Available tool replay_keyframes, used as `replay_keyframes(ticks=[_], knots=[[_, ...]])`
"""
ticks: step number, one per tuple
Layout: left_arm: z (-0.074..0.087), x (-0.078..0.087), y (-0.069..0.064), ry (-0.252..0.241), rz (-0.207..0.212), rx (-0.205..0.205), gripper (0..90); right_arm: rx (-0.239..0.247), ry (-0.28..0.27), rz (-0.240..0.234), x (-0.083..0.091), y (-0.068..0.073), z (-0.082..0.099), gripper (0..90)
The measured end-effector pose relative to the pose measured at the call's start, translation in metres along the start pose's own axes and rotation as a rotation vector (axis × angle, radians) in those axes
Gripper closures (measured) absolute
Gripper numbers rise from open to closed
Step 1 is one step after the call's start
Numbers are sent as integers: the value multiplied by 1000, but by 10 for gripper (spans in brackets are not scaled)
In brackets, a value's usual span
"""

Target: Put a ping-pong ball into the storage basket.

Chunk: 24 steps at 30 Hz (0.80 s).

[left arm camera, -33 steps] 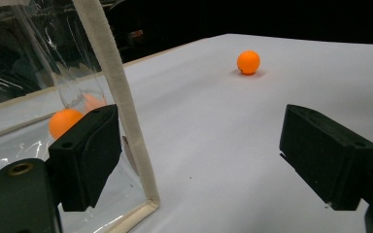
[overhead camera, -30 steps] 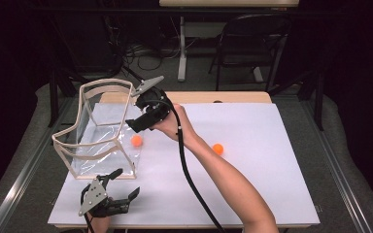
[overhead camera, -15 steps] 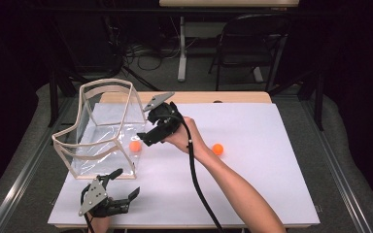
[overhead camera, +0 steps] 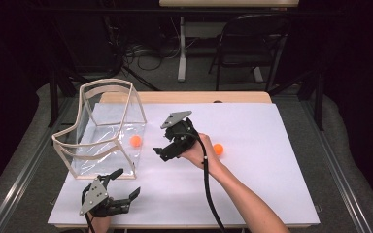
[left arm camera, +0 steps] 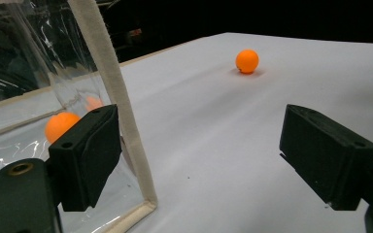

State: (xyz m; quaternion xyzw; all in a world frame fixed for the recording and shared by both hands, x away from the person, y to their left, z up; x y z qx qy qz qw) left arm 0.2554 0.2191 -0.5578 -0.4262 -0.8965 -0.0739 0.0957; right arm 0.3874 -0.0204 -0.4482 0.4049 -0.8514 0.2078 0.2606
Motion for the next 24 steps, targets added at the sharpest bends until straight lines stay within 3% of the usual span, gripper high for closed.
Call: replay_keyframes(ticks=[15,24], knots=[[0,0,0,-3,1,2,155,-35,24,17,5,-2,42,53],[0,0,0,-8,3,3,155,-44,35,33,10,4,69,53]])
Point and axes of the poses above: each handheld gripper's, and its own axes: x roughly backward along the jaws, z roughly out of its underside, y roughly to its left, the point moved 2 cm from there along -x, roughly forward along the jaws, and after that the axes turned 6 degrees about z, right-handed, at the moved point
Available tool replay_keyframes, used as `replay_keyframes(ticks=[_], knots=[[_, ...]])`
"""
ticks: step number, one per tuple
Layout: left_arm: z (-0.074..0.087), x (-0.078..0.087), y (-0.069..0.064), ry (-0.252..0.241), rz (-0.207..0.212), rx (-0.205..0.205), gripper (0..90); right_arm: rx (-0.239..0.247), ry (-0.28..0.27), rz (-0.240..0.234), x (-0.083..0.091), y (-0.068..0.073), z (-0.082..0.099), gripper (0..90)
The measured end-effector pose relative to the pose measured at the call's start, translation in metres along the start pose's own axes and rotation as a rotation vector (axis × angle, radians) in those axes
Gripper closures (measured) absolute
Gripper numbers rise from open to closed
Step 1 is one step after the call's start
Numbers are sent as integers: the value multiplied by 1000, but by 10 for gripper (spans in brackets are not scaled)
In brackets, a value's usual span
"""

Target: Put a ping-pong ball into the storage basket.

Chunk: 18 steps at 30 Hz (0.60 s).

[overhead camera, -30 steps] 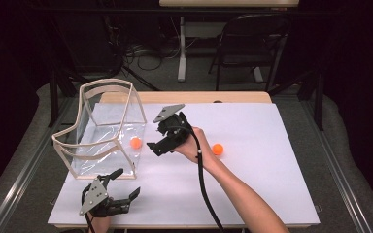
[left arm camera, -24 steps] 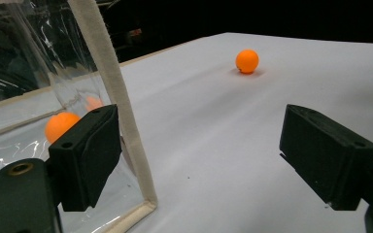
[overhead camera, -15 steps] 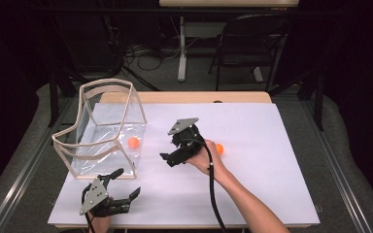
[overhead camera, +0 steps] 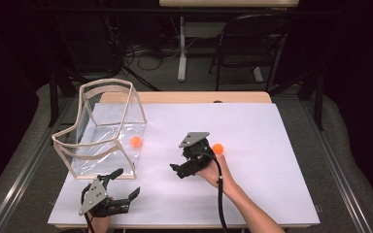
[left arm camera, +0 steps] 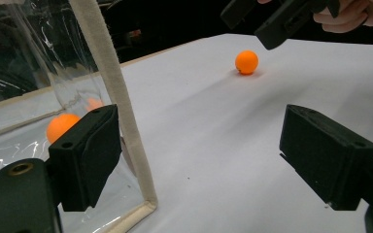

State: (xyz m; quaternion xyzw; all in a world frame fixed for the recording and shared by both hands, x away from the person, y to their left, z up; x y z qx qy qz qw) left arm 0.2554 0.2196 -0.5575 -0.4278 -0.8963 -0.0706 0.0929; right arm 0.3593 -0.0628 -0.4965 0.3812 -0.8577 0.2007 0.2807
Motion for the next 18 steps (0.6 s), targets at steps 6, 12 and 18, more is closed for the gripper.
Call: replay_keyframes(ticks=[6,12,18], knots=[[0,0,0,5,4,-6,155,-16,-8,23,9,1,19,50],[0,0,-1,8,2,-7,155,-29,-3,44,17,-1,40,50],[0,-1,-2,12,5,-10,155,-50,-1,61,22,-1,57,51]])
Point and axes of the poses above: each handheld gripper's, and its own axes: x roughly backward along the jaws, z roughly out of its underside, y roughly to its left, the point moved 2 cm from there along -x, roughly forward along the jaws, and after that the axes turned 6 degrees about z, right-handed, at the moved point
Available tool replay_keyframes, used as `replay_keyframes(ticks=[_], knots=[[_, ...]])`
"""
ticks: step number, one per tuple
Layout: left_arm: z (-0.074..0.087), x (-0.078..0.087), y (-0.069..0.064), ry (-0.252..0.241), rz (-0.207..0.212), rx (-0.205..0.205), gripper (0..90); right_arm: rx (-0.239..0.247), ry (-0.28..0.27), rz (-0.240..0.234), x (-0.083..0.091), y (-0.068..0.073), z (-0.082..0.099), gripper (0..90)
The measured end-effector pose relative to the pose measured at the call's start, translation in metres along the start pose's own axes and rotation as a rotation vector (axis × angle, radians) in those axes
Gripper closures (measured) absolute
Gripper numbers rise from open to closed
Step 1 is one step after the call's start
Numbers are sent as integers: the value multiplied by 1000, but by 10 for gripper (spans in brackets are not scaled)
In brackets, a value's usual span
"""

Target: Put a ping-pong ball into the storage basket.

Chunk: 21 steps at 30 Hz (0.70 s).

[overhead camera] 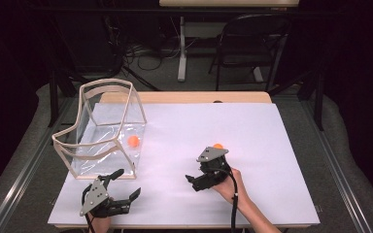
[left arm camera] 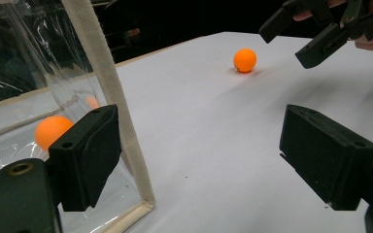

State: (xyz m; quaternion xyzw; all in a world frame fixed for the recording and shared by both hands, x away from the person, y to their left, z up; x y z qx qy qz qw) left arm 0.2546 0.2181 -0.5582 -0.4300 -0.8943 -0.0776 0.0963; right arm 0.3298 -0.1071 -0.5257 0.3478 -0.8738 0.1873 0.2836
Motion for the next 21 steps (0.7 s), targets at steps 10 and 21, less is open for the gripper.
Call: replay_keyframes(ticks=[10,21], knots=[[0,0,-1,8,-4,-8,155,-28,-17,39,8,-3,18,50],[0,4,-1,-5,-8,5,155,-68,-9,88,15,-14,38,47]])
Point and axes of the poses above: each handheld gripper's, and its own axes: x roughly backward along the jaws, z roughly out of its underside, y roughly to its left, the point moved 2 cm from there along -x, roughly forward along the jaws, and after that the axes turned 6 degrees about z, right-handed, at the moved point
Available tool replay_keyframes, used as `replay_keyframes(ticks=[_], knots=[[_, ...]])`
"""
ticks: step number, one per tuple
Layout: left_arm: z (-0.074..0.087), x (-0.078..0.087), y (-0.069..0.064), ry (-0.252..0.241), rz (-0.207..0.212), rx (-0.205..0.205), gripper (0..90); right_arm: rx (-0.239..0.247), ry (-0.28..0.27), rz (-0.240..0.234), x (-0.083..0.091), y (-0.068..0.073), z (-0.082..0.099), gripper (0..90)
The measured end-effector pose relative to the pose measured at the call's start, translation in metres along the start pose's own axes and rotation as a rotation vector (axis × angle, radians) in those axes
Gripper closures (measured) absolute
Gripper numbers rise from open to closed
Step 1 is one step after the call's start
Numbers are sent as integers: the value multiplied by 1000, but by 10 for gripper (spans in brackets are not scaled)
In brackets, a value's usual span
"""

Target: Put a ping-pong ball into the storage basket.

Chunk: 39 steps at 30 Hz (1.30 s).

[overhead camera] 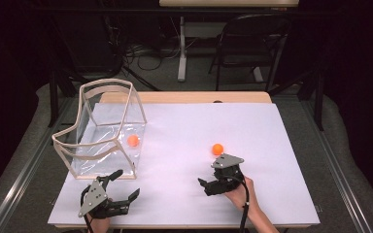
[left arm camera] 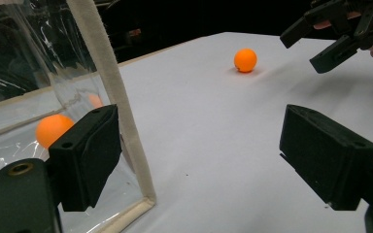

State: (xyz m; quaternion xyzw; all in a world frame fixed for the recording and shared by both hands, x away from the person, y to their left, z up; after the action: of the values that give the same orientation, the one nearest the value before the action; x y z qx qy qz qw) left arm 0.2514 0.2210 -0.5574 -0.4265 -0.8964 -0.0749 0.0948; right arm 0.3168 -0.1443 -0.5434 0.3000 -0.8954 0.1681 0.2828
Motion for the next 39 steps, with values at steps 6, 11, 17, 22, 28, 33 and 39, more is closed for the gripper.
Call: replay_keyframes(ticks=[6,11,17,22,28,33,39], knots=[[0,1,1,-1,-8,-2,155,-31,13,23,3,-11,8,41],[-1,1,0,-1,-1,-9,155,-51,7,47,5,-21,11,38],[-1,-1,-1,2,1,-5,155,-65,-5,64,8,-30,11,35],[-1,-4,-2,11,10,-12,155,-76,2,69,6,-37,11,25],[-1,-5,-1,13,12,-11,155,-86,4,81,1,-46,9,17],[-1,-7,-2,15,15,-10,155,-99,10,79,-3,-52,7,8],[0,-6,-2,17,12,-11,155,-102,29,66,-12,-58,2,0]])
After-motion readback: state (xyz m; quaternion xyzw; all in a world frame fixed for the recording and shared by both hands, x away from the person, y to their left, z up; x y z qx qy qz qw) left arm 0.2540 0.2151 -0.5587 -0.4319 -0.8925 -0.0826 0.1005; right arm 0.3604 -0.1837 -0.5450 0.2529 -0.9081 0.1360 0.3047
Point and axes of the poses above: each handheld gripper's, and its own axes: x roughly backward along the jaws, z roughly out of its underside, y roughly to its left, the point moved 2 cm from there along -x, roughly forward along the jaws, and after that the axes turned 6 degrees about z, right-handed, at the moved point
